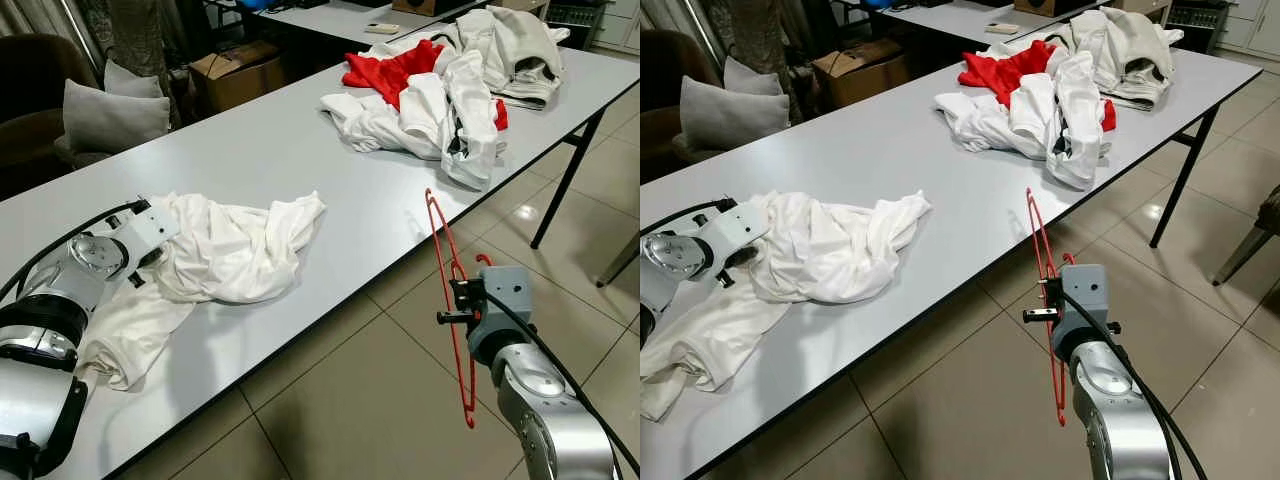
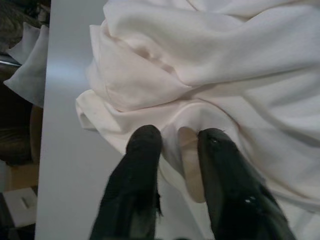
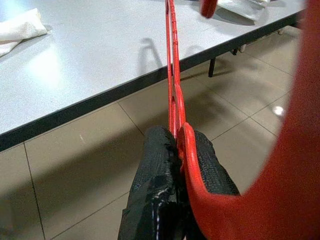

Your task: Hang hanger

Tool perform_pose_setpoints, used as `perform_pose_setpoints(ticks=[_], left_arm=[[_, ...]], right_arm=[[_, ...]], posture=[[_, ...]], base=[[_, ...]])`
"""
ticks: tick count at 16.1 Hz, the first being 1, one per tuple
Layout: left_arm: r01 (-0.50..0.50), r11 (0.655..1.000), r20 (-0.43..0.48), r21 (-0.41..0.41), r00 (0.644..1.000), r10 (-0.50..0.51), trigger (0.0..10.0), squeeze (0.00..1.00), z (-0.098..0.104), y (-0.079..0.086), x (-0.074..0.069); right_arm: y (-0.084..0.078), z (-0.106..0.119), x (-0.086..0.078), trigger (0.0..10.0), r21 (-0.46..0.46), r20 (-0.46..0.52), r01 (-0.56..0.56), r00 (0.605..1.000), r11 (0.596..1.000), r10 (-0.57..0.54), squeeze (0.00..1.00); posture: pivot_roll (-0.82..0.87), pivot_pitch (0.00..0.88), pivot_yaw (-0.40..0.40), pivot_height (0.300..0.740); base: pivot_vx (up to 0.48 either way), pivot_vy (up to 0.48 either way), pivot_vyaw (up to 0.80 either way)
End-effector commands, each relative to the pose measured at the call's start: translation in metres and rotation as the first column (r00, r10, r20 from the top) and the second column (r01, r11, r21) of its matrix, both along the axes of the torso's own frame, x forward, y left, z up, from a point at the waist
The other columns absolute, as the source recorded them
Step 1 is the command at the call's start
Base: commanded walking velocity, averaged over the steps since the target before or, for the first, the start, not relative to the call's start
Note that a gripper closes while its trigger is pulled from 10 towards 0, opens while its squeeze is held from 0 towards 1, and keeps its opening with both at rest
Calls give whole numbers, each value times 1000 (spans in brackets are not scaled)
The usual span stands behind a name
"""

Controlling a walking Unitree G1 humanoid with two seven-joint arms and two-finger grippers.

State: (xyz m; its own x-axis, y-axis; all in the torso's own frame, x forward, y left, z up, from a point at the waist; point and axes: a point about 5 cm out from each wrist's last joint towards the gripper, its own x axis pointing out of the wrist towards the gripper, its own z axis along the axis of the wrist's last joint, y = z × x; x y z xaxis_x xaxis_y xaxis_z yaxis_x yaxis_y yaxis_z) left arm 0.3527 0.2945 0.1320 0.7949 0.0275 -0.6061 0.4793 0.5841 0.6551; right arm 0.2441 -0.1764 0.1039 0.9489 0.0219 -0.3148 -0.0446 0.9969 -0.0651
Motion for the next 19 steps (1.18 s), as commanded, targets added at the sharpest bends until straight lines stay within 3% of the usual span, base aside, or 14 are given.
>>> perform_pose_setpoints(ticks=[1, 5, 11, 13, 15, 17, 18, 19], left_arm=[[-15, 1000, 9, 24, 1000, 15, 0, 0, 5, 6, 1], [-14, 1000, 24, -13, 1000, 14, 0, 0, 4, 0, 3], [-30, 998, 53, 52, 998, 27, 0, 0, 5, 3, 4], [-34, 999, 109, -14, 993, 36, 0, 0, 12, -1, 9], [8, 991, 177, -137, 984, 17, 0, 0, 23, -16, 17], [75, 955, 242, -286, 970, -4, 0, 0, 37, -36, 25], [89, 946, 258, -313, 966, -6, 0, 0, 41, -40, 27], [132, 919, 319, -372, 948, -7, 0, 0, 57, -48, 31]], right_arm=[[3, 1, 3, 10000, -3, 10, -11, 1000, 1000, 11, 0], [4, 1, 5, 10000, -3, 12, -18, 1000, 1000, 18, 0], [3, 2, 5, 10000, -4, 15, -14, 1000, 1000, 14, 0], [3, 2, 6, 10000, -2, 20, -21, 1000, 1000, 21, 0], [14, 9, 3, 10000, 38, 64, -145, 988, 989, 142, 0], [27, 18, -6, 10000, 63, 102, -341, 937, 938, 334, 0], [30, 19, -8, 10000, 62, 104, -379, 923, 923, 372, 0], [35, 22, -14, 10000, 62, 108, -474, 878, 878, 467, 0]], posture=[[-210, 0, 129, 740], [-209, 0, 125, 740], [-212, 0, 131, 740], [-211, 0, 131, 740], [-207, 0, 130, 740], [-205, 0, 130, 740], [-205, 0, 130, 740], [-202, 0, 127, 740]], base=[[0, 0, 0], [0, 0, 0], [0, 0, 0], [0, 0, 0], [0, 0, 0], [0, 0, 0], [0, 0, 0], [0, 0, 0]])
